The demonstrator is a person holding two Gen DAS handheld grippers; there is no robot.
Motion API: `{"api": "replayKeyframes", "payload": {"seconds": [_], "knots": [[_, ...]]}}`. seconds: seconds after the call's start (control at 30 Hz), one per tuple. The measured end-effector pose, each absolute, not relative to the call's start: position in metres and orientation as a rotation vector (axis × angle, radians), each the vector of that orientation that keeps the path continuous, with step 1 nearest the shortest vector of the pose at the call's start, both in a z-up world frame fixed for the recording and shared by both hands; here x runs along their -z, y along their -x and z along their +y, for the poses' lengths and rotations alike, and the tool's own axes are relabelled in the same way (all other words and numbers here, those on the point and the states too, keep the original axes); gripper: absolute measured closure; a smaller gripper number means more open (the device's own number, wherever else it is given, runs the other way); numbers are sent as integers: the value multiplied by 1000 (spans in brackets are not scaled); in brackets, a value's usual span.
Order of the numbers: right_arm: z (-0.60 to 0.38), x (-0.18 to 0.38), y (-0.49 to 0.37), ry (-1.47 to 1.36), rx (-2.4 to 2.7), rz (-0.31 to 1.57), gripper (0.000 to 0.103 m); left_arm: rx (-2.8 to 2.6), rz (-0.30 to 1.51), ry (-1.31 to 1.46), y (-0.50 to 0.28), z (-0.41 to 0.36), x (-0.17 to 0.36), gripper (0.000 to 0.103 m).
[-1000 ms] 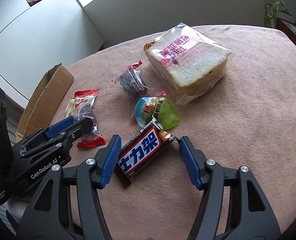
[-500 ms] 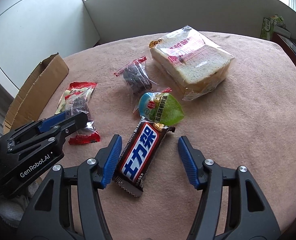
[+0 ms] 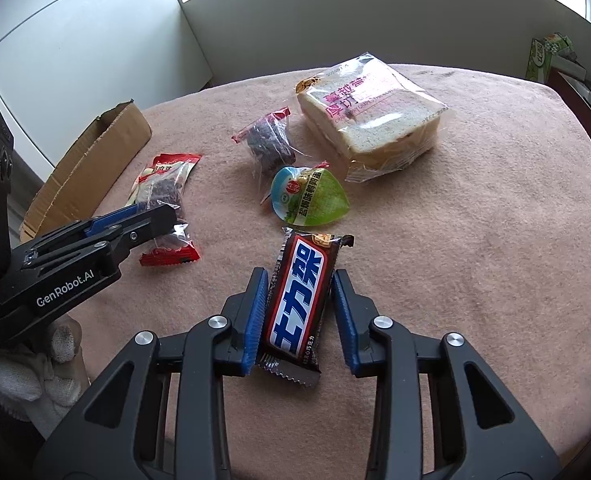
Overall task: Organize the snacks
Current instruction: 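Close the left tool on the dark snack bag while the right grasps the chocolate bar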
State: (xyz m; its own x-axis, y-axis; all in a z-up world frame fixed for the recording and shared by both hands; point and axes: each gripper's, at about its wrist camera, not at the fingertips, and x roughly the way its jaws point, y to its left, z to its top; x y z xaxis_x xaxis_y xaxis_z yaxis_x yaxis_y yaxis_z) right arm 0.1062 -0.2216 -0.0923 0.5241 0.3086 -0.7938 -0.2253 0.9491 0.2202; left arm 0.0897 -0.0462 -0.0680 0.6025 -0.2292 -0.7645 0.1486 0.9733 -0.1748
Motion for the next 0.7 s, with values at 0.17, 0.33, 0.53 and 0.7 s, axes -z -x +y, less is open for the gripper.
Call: {"api": "replayKeyframes", "payload": {"seconds": [0.17, 0.33, 0.53, 0.7], "knots": [[-229, 84, -101, -120, -324, 950, 69, 228, 888, 142, -88, -37, 63, 72], [-226, 67, -95, -110, -337, 905, 69, 233, 824, 192, -80, -20, 45, 72], [-209, 45, -96, -113, -370, 852, 69, 209, 745, 243, -72, 6, 25, 72], [-181, 28, -105, -105, -409, 820, 69, 144, 673, 263, -61, 32, 10, 72]]}}
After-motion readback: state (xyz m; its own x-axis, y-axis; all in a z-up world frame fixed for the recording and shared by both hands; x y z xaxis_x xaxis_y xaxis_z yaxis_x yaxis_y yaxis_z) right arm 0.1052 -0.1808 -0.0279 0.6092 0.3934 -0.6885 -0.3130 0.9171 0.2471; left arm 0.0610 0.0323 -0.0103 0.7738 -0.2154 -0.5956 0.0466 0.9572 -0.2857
